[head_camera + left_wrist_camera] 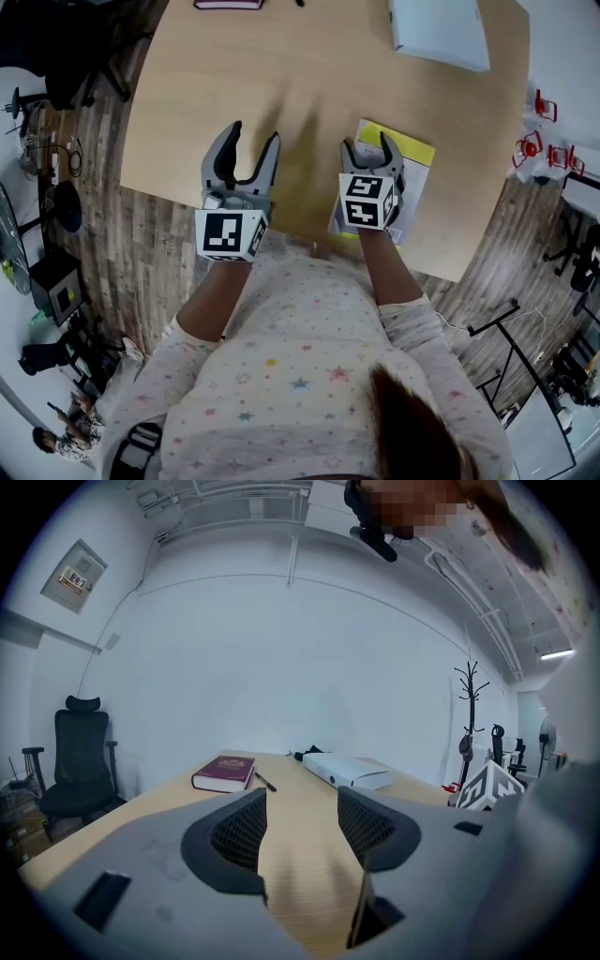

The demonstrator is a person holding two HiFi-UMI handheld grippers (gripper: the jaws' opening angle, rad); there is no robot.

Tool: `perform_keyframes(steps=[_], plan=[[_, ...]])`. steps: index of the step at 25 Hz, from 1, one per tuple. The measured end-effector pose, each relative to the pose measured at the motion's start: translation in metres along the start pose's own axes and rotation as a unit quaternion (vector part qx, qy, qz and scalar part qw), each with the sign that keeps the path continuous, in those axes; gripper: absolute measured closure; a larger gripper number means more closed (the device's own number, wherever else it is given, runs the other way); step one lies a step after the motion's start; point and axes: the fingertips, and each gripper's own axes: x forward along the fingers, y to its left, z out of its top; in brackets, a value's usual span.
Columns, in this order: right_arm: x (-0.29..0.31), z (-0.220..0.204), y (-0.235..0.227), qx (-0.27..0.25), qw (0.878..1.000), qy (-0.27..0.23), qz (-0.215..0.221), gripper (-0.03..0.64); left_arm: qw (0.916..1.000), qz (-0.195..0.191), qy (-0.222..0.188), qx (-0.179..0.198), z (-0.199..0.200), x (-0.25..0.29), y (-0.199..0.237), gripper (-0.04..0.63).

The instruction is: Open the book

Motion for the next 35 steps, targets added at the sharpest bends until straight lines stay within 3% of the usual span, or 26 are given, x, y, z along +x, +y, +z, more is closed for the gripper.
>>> perform_keyframes(steps=[18,29,35], plan=[[-0.017,0.003,-0.007,0.035,0.999,-0.020,0.036,0.355,0.9998,-0.001,-0.014,0.012,0.016,-0.009,-0.011,0.379],[-0.032,-0.002,-0.024,0.056,0.996,-0.031,0.059,0.478,0.9996,-0.001,-0.020,0.021,0.028,-0.011,-0.028,0.379],[-0.037,0.000,-0.029,0.059,0.995,-0.035,0.066,0.496,0.9995,-0.006,-0.019,0.024,0.033,-0.009,-0.035,0.379]])
